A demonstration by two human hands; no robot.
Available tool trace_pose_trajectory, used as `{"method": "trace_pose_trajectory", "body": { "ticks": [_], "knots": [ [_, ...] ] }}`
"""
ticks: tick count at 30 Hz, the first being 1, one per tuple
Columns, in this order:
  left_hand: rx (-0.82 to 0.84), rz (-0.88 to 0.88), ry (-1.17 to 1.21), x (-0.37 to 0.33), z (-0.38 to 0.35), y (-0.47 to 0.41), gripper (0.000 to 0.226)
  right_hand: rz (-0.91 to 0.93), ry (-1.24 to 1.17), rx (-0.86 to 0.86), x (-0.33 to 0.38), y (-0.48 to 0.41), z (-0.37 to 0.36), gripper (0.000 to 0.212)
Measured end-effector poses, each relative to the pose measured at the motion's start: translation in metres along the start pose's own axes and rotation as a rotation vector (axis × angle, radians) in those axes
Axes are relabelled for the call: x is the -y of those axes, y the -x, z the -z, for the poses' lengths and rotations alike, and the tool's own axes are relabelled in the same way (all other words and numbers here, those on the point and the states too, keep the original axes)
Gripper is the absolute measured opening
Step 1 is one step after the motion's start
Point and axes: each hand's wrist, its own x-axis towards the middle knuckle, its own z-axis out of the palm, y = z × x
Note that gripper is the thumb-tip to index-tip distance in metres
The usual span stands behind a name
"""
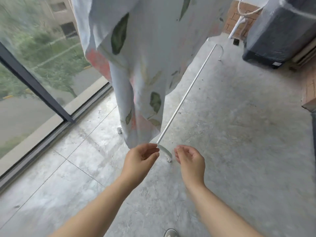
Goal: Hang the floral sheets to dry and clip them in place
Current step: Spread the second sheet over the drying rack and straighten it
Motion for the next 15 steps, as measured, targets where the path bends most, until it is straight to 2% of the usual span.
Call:
{"method": "trace_pose_trajectory", "body": {
  "ticks": [9, 13, 15],
  "knots": [
    [0.032, -0.1, -0.083, -0.242, -0.016, 0.083, 0.024, 0.011, -0.124, -0.128, 0.213, 0.064, 0.137, 0.008],
    [0.042, -0.153, -0.028, -0.337, -0.021, 0.109, 0.02, 0.084, -0.222, -0.16, 0.298, 0.086, 0.188, 0.003],
    [0.044, -0.202, -0.023, -0.376, -0.019, 0.121, 0.021, 0.136, -0.273, -0.177, 0.337, 0.098, 0.204, 0.007]
  ]
}}
